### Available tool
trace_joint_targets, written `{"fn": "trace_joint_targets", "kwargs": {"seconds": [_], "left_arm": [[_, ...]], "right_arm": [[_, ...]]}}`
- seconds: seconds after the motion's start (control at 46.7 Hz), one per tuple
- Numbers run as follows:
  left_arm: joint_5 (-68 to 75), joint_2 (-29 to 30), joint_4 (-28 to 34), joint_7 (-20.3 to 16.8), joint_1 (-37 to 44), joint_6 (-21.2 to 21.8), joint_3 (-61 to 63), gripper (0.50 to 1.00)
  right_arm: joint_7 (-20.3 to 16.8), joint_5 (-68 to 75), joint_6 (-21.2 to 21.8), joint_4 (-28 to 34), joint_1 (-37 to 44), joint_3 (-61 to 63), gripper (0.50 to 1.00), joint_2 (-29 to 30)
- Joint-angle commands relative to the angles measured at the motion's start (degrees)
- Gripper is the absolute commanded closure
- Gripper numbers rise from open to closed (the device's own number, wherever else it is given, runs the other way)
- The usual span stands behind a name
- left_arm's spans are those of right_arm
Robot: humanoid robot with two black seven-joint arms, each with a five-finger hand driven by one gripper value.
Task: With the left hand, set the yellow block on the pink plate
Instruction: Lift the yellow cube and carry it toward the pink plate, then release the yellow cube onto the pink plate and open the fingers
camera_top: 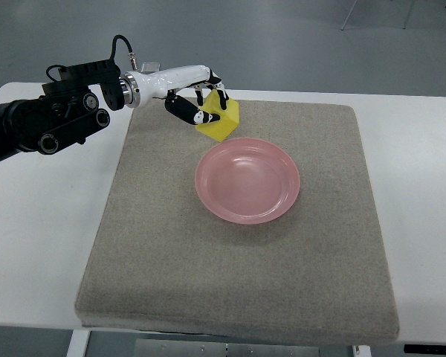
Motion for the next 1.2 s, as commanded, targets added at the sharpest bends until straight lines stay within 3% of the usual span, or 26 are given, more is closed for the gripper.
{"fn": "trace_joint_targets", "kwargs": {"seconds": [0.0, 0.514, 1.178], "left_arm": [[0.00, 0.14, -1.66, 0.00, 0.17, -0.04, -0.04, 1.000], [0.44, -0.04, -10.54, 0.00, 1.49, -0.39, 0.67, 1.000], [0.88, -0.48, -10.80, 0.00, 5.44, -0.22, 0.75, 1.000]], "right_arm": [[-0.01, 0.00, 0.00, 0.00, -0.01, 0.02, 0.576, 0.00], [-0.01, 0.00, 0.00, 0.00, -0.01, 0.02, 0.576, 0.00], [-0.01, 0.00, 0.00, 0.00, -0.01, 0.02, 0.576, 0.00]]}}
